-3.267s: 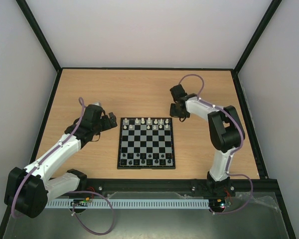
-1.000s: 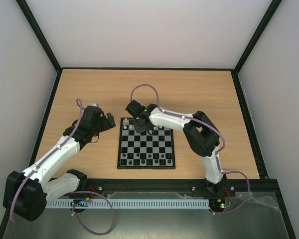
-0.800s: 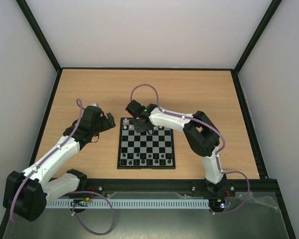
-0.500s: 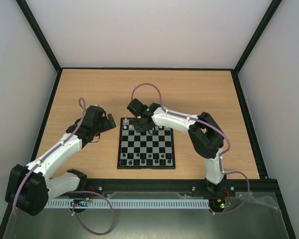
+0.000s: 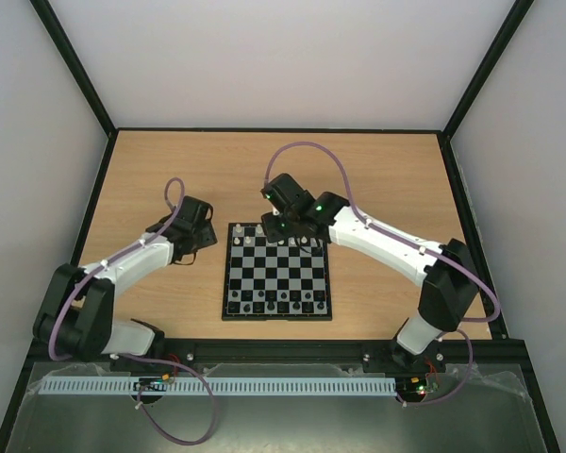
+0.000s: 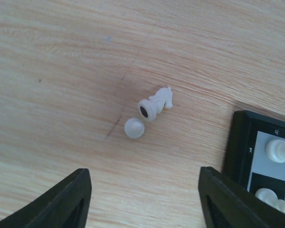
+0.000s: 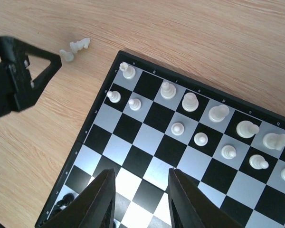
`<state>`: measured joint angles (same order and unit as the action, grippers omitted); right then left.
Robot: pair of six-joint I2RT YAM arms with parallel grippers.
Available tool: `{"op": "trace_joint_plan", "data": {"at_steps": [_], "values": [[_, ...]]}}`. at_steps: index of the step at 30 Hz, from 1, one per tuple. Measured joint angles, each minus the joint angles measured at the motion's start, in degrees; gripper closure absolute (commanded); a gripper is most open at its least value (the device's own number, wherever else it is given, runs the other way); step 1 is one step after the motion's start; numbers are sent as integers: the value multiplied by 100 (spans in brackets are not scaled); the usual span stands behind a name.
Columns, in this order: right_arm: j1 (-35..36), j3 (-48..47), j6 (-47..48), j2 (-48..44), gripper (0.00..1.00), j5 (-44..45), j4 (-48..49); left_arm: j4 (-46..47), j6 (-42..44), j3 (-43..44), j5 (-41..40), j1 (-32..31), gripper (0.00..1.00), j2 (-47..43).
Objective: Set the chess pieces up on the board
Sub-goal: Pick up the chess piece at the center of the board.
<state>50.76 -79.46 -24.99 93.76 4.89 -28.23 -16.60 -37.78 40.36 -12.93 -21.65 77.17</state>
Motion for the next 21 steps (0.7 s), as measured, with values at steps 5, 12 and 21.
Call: {"op": "trace_joint_plan", "data": {"at_steps": [5, 12, 21], "values": [[0, 188, 42, -127, 68, 7, 0, 229, 61, 142, -55, 114, 49, 431], [-2, 398, 63, -153, 68, 42, -7, 422, 144, 293, -79, 223, 68, 925], [-66, 540, 107, -348, 68, 83, -2, 560, 184, 577, -83, 313, 74, 1287]]}}
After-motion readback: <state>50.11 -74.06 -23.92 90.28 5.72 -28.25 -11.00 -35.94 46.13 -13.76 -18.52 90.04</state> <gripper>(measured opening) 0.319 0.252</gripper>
